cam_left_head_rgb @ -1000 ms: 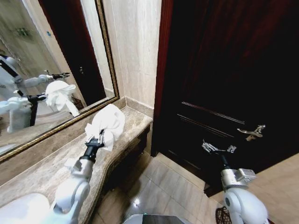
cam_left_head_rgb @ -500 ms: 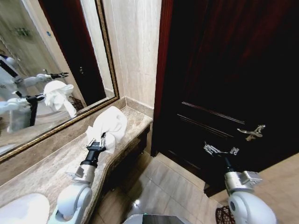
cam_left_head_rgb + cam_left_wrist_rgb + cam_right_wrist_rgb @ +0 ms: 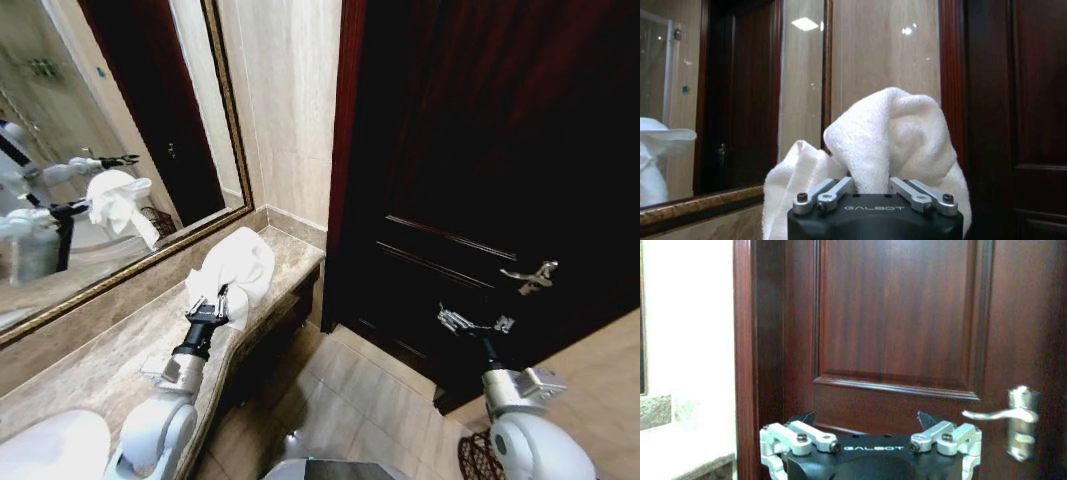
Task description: Discard the used towel into the hamper.
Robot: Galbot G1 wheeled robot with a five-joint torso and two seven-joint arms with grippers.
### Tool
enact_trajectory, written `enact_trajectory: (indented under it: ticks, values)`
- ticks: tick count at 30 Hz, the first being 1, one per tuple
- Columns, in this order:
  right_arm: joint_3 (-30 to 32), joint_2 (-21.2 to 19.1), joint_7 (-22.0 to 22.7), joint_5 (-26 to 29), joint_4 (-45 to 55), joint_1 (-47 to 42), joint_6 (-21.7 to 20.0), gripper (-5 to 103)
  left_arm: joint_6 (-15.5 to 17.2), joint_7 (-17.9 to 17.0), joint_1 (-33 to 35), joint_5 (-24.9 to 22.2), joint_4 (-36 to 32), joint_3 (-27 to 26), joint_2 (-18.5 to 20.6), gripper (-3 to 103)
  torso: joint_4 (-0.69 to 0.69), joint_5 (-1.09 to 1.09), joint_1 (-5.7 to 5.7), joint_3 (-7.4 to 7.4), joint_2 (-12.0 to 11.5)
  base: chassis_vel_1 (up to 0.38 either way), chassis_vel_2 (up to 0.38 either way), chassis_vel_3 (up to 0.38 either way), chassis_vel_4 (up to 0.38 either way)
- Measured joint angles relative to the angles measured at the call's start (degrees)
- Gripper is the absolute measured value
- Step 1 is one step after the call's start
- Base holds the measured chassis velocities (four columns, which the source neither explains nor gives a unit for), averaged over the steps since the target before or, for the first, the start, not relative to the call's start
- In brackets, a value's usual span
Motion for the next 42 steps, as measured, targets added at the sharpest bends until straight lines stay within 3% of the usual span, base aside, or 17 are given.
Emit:
enact_trajectory:
  ticks: [3,18,42]
  values:
    - [0.24,-0.05,0.00,0.17,-0.08,-0.19,0.31,100,-0.36,-0.03,0.00,0.36,-0.01,0.14,-0.02,11,0.06,0.00,0.02,0.01,-0.02,0.208,-0.201,-0.214,0.171]
    - [-0.47,0.13,-0.17,0.17,-1.21,-0.17,1.95,100,-1.33,-0.09,0.44,2.33,0.47,0.26,-0.51,11,0.03,0.00,-0.03,-0.01,0.01,0.180,-0.192,-0.172,0.177]
    - [-2.53,0.77,0.16,-1.13,-1.00,0.56,1.98,100,-3.24,0.96,0.76,3.38,2.71,0.70,-0.78,11,0.04,0.00,0.00,0.00,-0.01,-0.057,-0.044,-0.045,-0.054]
